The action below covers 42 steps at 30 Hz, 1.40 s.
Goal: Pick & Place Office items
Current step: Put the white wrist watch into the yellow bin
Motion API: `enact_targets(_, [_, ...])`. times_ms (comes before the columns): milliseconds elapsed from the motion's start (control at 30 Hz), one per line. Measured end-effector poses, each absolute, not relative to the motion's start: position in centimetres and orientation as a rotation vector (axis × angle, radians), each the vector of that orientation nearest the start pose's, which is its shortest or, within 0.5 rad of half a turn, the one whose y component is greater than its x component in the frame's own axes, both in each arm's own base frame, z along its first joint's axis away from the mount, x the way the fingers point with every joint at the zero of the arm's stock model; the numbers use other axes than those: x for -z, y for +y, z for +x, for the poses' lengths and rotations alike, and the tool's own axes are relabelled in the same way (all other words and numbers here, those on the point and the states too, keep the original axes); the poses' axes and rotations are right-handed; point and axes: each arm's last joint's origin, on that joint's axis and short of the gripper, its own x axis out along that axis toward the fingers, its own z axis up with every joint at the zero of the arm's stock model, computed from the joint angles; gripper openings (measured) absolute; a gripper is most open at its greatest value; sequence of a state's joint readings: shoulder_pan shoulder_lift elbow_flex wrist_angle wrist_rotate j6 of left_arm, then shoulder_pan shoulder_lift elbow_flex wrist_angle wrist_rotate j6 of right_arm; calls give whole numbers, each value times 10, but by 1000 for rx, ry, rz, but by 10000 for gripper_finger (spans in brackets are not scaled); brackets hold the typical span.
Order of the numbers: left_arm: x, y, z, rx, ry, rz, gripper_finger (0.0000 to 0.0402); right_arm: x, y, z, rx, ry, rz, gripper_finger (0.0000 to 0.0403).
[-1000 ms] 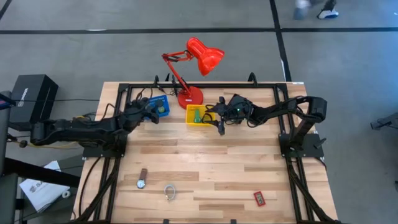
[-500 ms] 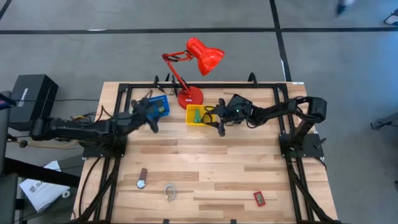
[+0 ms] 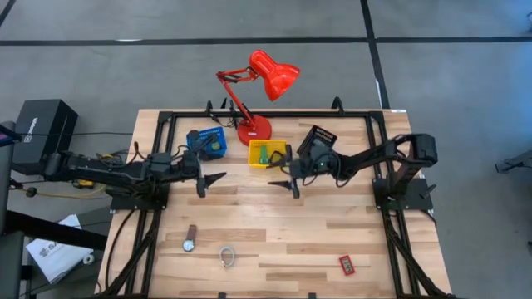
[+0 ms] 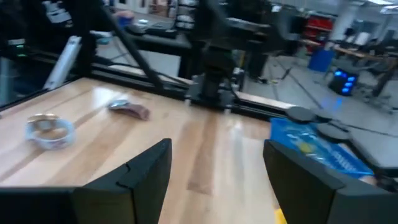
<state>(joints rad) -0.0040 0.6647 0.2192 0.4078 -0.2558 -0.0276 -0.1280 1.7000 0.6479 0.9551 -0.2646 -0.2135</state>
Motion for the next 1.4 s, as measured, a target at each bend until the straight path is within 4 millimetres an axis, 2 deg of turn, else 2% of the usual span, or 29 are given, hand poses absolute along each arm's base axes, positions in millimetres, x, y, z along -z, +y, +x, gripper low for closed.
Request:
enact_targets(233, [-212, 7, 155, -252, 19, -65, 295, -172, -2, 322, -244, 97, -141, 245])
enact_targets(333, [-211, 7, 156, -252, 26, -60, 295, -181, 11, 317, -288, 110, -174, 245])
enact_targets(500, [-207, 7, 159, -253, 58, -55, 295, -202, 21, 296, -298, 248, -157, 245])
enact_targets(567, [-205, 7, 161, -254, 70, -54, 295, -211, 23, 283, -269, 317, -83, 245])
enact_targets(667, [-202, 7, 164, -254, 84, -52, 295, -216, 29, 267, -255, 442, 68, 245])
enact_targets(767, [-203, 7, 168, -253, 64, -55, 295, -212, 41, 259, -289, 527, 89, 245])
enact_targets(867, [-205, 6, 173, -234, 15, -69, 295, -204, 52, 260, -339, 556, -24, 245])
enact_targets(1067, [-202, -2, 185, -78, 0, -179, 295, -186, 62, 265, -256, 617, -95, 245])
enact_targets(1167, [-208, -10, 197, -43, 23, -180, 288, -180, 61, 266, -206, 646, -109, 245])
enact_targets(1267, [-221, -22, 215, 3, 95, -140, 276, -177, 57, 267, -165, 662, -116, 245])
enact_targets(1400, [-235, -45, 242, 55, 324, -92, 263, -176, 51, 269, -141, 665, -107, 245])
